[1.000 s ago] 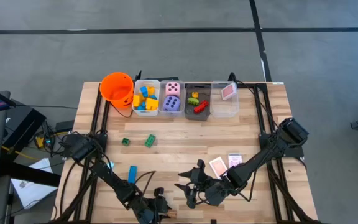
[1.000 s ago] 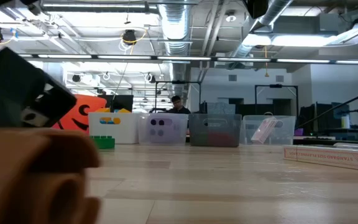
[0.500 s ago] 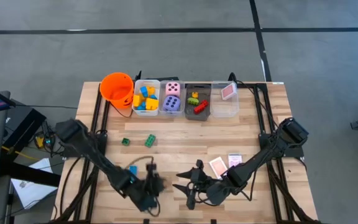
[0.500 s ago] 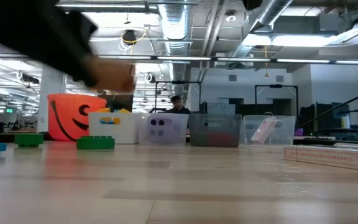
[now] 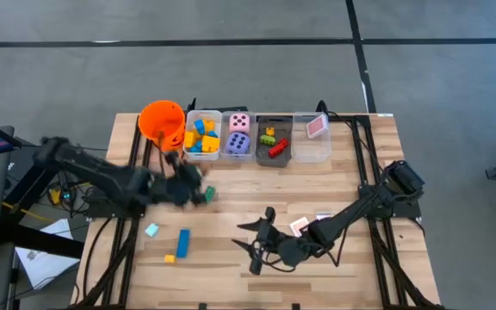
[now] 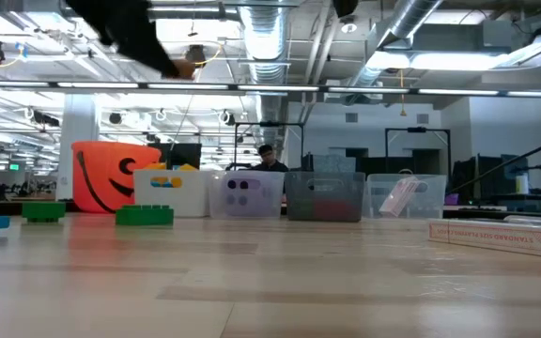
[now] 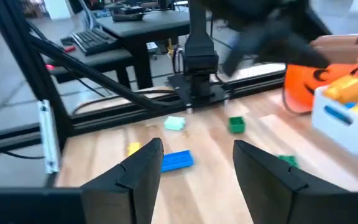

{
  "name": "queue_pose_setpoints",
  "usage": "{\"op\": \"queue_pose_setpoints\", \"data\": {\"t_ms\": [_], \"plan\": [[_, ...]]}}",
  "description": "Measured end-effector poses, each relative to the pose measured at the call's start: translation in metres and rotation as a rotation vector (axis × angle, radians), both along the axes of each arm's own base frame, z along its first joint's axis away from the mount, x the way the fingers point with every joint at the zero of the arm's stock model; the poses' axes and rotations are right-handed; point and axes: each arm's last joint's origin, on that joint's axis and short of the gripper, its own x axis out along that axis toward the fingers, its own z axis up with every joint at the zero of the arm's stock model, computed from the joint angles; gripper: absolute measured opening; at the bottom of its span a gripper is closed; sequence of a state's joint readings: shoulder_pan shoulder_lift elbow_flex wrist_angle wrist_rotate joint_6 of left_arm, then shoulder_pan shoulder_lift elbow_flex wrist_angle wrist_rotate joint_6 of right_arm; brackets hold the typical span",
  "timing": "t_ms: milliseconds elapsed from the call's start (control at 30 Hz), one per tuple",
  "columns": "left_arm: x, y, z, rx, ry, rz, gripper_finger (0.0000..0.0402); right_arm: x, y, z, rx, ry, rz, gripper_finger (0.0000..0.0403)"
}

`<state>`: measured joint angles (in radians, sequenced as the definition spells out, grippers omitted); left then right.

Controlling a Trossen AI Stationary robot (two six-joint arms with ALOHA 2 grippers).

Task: Pick & Place Toys
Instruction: Put the brown game piece into the black bin

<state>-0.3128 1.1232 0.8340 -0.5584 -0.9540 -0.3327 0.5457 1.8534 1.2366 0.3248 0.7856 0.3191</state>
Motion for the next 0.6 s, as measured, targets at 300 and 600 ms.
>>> {"op": "queue_pose_setpoints", "data": {"t_ms": [300, 600], "plan": [[-0.026, 0.113, -0.010, -0.087, -0.250, 0.074, 0.0134, 0.018, -0.037, 0.000, -0.171, 0.055, -0.059, 0.0193], [-0.008, 0.160, -0.040, -0.280, -0.387, -0.215, 0.0134, 0.031, -0.073, -0.001, -0.249, 0.099, -0.134, 0.0193]]}}
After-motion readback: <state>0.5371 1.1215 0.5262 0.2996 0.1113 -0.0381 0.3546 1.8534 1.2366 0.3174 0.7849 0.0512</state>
